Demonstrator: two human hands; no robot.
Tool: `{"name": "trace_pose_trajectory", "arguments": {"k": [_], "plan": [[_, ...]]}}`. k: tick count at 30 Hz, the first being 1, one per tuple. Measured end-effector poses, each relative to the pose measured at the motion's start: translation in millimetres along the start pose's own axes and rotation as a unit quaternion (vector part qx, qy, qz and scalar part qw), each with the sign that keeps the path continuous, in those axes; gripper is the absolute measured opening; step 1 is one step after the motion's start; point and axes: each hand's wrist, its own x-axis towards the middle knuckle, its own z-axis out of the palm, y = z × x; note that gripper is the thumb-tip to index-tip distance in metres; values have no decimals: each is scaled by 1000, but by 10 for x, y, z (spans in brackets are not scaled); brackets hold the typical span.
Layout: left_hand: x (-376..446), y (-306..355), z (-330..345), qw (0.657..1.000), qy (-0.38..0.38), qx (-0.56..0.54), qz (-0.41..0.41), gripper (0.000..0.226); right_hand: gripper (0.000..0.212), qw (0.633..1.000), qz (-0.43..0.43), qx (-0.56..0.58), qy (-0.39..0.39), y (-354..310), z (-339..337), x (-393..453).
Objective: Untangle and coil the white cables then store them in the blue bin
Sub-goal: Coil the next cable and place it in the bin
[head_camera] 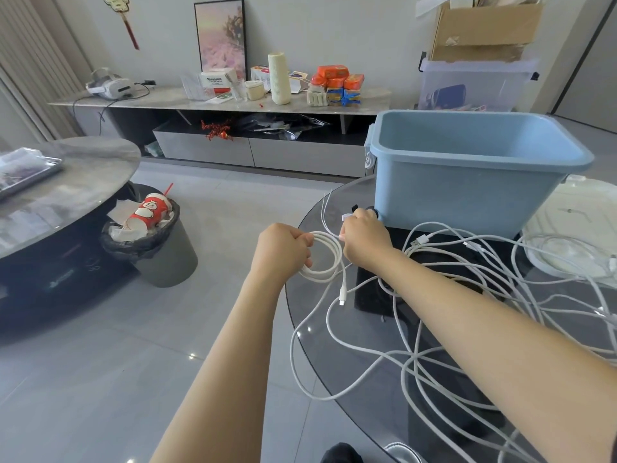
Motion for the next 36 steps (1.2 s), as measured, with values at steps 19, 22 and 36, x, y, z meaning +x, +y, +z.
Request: {"name": "trace_pose_trajectory", "arguments": {"k": [19,22,36], "plan": [[-471,458,561,992,-64,75,80,37,19,968,49,212,129,1060,-1031,-1828],[-523,481,621,991,-55,91,87,38,21,973,43,201,104,1214,-1090,-1953],[-565,558,750,989,-44,106,89,39,28,973,25,211,94,1582,-1206,-2110]]}}
